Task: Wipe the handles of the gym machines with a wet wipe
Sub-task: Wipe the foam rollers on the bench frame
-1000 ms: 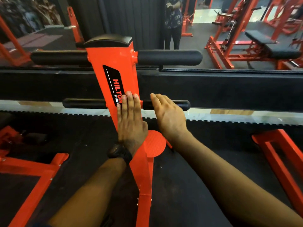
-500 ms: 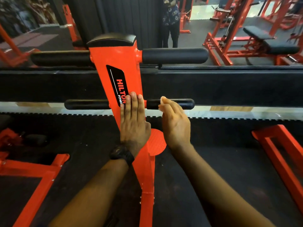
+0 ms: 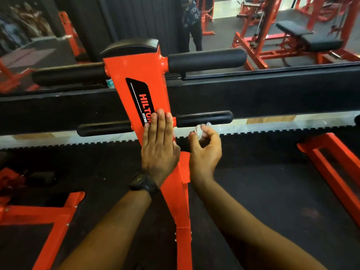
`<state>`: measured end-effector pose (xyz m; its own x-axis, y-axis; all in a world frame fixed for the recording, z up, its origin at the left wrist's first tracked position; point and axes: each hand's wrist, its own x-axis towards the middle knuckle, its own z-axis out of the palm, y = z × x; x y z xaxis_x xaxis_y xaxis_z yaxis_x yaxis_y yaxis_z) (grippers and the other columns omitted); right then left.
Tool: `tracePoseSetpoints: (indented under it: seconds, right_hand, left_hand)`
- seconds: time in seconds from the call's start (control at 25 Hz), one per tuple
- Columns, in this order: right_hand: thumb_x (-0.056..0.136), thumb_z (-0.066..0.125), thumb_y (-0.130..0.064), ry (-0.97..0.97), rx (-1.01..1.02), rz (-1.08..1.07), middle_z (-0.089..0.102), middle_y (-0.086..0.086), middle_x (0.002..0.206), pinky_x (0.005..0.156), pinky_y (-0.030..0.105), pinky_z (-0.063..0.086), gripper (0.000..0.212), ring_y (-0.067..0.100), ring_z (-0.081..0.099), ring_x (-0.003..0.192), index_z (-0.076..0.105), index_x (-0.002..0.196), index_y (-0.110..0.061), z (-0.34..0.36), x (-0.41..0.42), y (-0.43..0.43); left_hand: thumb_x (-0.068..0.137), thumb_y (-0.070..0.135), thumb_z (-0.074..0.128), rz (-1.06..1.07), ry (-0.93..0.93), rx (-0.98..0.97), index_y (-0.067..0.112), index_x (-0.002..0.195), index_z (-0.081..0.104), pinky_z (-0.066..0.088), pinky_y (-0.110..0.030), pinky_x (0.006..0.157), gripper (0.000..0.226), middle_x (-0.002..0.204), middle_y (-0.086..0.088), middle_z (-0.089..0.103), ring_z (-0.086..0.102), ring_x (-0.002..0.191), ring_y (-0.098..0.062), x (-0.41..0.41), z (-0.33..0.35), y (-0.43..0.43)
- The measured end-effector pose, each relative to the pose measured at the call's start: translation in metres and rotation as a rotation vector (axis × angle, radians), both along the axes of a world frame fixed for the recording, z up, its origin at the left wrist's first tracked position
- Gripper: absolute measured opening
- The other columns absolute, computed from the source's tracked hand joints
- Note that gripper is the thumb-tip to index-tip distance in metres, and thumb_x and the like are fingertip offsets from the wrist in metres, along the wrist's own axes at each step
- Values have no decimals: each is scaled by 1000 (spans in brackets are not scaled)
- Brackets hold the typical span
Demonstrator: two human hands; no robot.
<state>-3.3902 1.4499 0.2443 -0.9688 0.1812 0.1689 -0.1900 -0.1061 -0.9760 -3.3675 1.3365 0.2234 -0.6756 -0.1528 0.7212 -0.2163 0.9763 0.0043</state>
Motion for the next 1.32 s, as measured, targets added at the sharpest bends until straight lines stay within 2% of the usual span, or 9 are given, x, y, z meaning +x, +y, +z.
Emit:
tracePoseSetpoints:
  seconds: [0.12,0.24,0.52,0.64,0.76,0.88,1.08,1.2,1.32]
  right_hand:
    - [92,67,-6,-421,-492,103,57,3,94,58,18,51,25,5,61,70,56,112,-14,21,3,-24]
    - [96,59,-4,-611,-606,220,57,6,74,53,25,46,11,7,53,53,58,89,-12,41,-1,-33]
    - [94,47,19,-665,-918,168,54,7,71,84,27,58,27,14,57,63,52,82,-4,45,-22,-16]
    - [98,44,13,-662,-914,246,54,5,74,67,20,58,26,9,60,60,54,82,-4,45,-17,-15]
    - [97,44,15,-580,-963,95,53,4,81,82,26,56,23,9,55,67,57,96,-4,42,-26,-4]
    - [98,50,7,-432,-753,40,55,-2,81,77,19,49,24,4,53,69,59,120,2,29,-25,-6]
    - [98,58,-9,-191,-316,-162,72,-3,108,99,29,52,35,7,69,97,63,133,-10,9,-15,4]
    - [101,55,-9,287,6,-176,58,-1,139,109,26,43,40,4,53,130,53,141,-6,5,-19,20]
    - [95,51,14,716,639,-138,50,8,147,118,21,27,48,21,42,142,52,140,0,-6,-41,28]
  left_hand:
    - [95,28,48,15,19,-71,1,157,14,15,-47,124,76,164,-16,11,7,154,-29,3,-2,1]
    - [98,33,35,-14,-27,-58,3,158,12,12,-45,125,71,165,-16,12,5,154,-27,4,-1,-3]
    - [90,25,56,-38,47,-74,8,159,0,10,-45,125,90,165,-9,-1,-3,154,-23,0,-6,-4]
    - [88,21,61,-28,84,-87,7,159,1,11,-46,125,94,165,-8,-1,-3,154,-24,-1,-8,-3]
    - [79,16,67,-24,66,-77,6,159,3,10,-46,125,103,164,-9,2,-3,154,-23,-3,-8,-2]
    - [76,16,68,-2,59,-69,5,158,3,11,-48,125,106,164,-11,3,-6,154,-24,-5,-9,1]
    - [76,16,65,-41,30,-57,7,158,-4,9,-48,125,107,165,-9,-6,-7,154,-24,-3,-7,-1]
    - [77,17,61,-42,27,-75,7,158,-3,6,-46,126,104,165,-9,-5,-8,154,-24,-1,-5,-2]
    - [77,17,60,-16,33,-79,6,158,-3,4,-46,126,103,164,-11,-3,-9,154,-25,-3,-6,0]
